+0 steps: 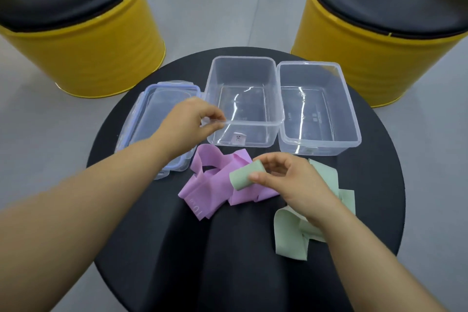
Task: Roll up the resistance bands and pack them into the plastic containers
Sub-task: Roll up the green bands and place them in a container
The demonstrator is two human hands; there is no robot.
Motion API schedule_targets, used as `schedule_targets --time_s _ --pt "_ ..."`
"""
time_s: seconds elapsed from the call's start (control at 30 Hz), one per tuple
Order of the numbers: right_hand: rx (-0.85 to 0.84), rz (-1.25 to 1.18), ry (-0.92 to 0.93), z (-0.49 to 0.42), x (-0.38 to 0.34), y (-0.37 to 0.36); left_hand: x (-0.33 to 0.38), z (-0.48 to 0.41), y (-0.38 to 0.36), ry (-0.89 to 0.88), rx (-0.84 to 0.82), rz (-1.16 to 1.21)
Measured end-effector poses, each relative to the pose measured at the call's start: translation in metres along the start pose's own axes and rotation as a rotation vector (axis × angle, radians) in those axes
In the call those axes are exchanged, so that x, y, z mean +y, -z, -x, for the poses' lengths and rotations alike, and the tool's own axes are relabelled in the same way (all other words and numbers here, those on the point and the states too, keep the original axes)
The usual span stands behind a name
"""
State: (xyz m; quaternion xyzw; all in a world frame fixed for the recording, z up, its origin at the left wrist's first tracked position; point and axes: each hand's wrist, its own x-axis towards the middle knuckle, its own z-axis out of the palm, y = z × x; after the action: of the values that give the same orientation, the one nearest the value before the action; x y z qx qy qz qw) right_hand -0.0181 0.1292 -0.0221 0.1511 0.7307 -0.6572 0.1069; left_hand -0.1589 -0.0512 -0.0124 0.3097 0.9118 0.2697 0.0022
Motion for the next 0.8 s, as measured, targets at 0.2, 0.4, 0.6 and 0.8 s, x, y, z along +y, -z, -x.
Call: schedule_targets --time_s 0.2,0.4,0.6,0.8 --pt "0.084 0.014 0.012 0.006 -0.008 0.032 0.006 0.008 -0.020 0.064 -0.172 -0.218" --pt "0.301 0.017 -0.021 0.010 -0.001 0.080 0.073 -0.024 -0.061 -0.091 -0.068 -0.166" --pt "0.466 -0.108 -0.013 0.016 0.010 0.118 0.083 -0.053 -0.094 -0.263 -0.184 -0.391" --pt "0.576 -0.306 -0.027 0.020 0.014 0.139 0.089 -0.071 -0.072 -0.419 -0.056 -0.132"
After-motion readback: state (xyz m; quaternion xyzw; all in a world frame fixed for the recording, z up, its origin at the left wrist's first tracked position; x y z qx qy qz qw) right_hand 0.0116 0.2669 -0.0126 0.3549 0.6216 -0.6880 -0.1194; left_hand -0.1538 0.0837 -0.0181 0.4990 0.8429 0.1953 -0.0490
